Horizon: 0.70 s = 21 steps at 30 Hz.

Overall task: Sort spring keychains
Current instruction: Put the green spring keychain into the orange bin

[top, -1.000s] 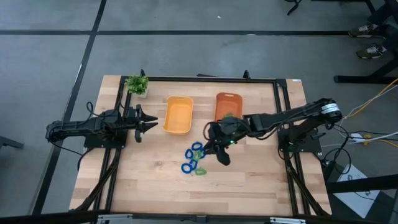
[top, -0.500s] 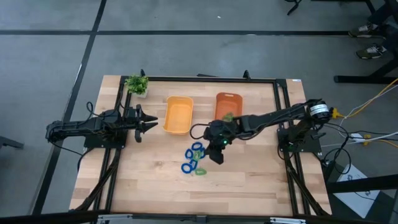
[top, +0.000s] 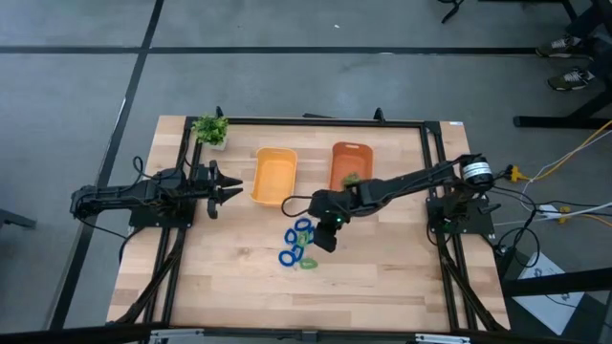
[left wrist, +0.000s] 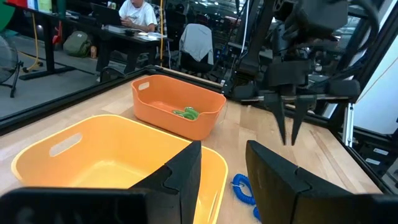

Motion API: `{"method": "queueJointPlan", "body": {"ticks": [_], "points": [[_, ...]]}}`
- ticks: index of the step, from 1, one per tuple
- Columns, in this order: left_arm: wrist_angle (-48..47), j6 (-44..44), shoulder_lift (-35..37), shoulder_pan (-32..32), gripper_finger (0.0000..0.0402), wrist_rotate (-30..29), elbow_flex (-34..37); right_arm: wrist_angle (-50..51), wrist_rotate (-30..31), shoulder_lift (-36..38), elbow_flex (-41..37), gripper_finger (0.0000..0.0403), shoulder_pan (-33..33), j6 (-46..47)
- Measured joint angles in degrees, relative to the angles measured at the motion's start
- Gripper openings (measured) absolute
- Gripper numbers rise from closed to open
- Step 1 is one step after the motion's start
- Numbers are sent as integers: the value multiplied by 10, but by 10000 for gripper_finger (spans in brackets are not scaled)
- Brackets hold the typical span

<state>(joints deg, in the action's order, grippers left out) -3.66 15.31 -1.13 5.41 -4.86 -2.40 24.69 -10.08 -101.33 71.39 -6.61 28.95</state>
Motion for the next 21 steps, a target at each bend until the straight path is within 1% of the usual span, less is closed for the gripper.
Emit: {"method": "queueJointPlan", "body": {"ticks": [5, 10, 13, 17, 21], "points": [[0, 0, 0, 0, 123, 0, 0, 57, 30, -36, 47, 114, -2, 0], [0, 0, 0, 0, 123, 0, 0, 63, 24, -76, 72, 189, -2, 4], [0, 0, 0, 0, 123, 0, 0, 62, 15, -96, 83, 224, -2, -2], [0, 0, 0, 0, 123, 0, 0, 61, 15, -113, 99, 245, -9, -24], [0, 0, 0, 0, 123, 0, 0, 58, 10, -116, 114, 247, -19, -107]]}}
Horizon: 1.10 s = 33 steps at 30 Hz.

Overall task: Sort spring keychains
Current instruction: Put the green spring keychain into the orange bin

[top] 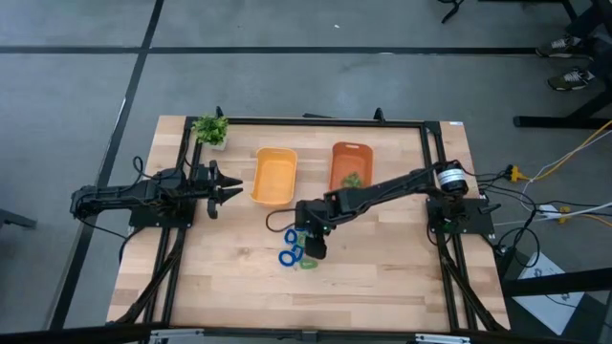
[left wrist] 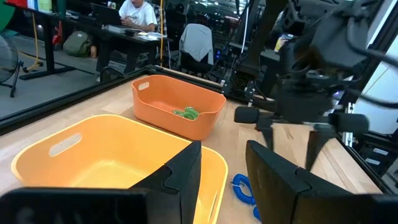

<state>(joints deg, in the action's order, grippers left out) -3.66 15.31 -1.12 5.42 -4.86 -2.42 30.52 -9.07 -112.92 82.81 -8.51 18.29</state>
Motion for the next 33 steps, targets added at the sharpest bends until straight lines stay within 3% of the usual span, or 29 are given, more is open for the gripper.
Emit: {"method": "queueJointPlan", "body": {"ticks": [9, 16, 33], "points": [[0, 0, 0, 0, 123, 0, 0, 6, -19, 0, 3, 248, -46, -217], [0, 0, 0, 0, 123, 0, 0, -7, 59, 0, 3, 248, -72, -338], [0, 0, 0, 0, 123, 0, 0, -54, 93, 0, -32, 248, -46, -407]]}}
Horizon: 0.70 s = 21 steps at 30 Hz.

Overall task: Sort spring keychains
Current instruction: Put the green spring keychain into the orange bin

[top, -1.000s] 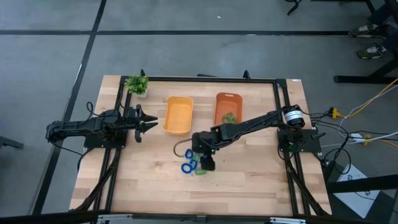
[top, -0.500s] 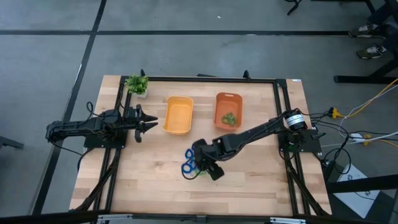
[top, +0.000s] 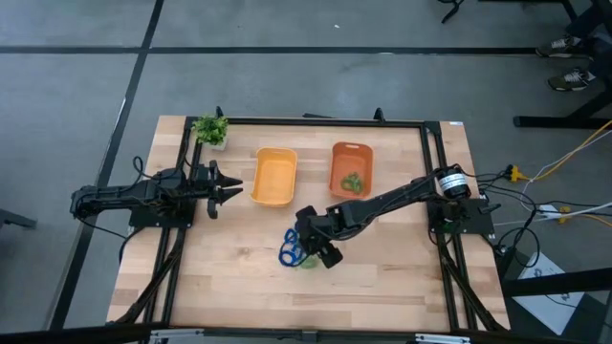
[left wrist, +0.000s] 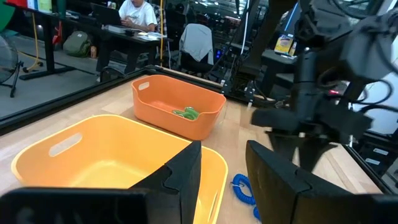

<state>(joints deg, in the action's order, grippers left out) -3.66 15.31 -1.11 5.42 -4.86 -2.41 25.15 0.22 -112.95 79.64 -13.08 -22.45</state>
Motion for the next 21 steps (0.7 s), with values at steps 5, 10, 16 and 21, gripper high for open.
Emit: {"method": "queueJointPlan", "body": {"ticks": [5, 10, 16, 21], "points": [[0, 0, 0, 0, 123, 0, 0, -18, -1, 0, -23, 248, 11, -19], [0, 0, 0, 0, 123, 0, 0, -47, 2, 0, -31, 248, 17, -38], [0, 0, 0, 0, 123, 0, 0, -86, 2, -17, -31, 248, 28, -39], [0, 0, 0, 0, 123, 0, 0, -96, 3, -29, -31, 248, 30, -46]]}}
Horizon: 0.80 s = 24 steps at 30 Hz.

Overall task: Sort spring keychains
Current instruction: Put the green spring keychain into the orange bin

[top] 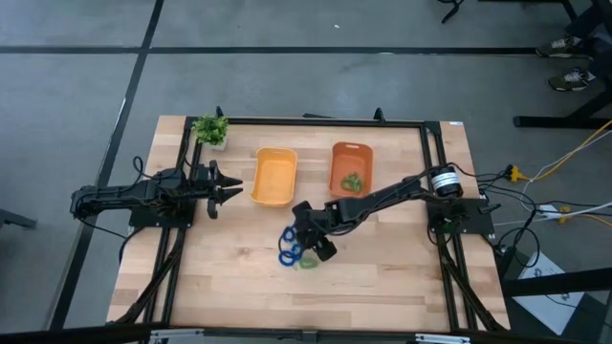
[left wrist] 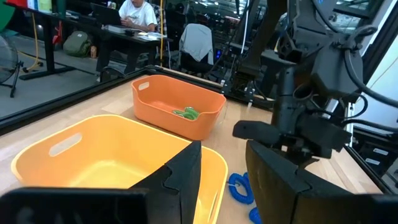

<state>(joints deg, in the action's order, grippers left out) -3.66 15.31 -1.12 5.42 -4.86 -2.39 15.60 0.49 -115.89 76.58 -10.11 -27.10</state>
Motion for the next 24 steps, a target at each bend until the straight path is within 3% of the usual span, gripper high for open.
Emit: {"method": "queueJointPlan", "body": {"ticks": [8, 24], "points": [[0, 0, 0, 0, 123, 0, 0, -3, -6, -17, 0, 238, 0, 12], [0, 0, 0, 0, 123, 0, 0, 0, -10, -21, 1, 123, 0, 31]]}}
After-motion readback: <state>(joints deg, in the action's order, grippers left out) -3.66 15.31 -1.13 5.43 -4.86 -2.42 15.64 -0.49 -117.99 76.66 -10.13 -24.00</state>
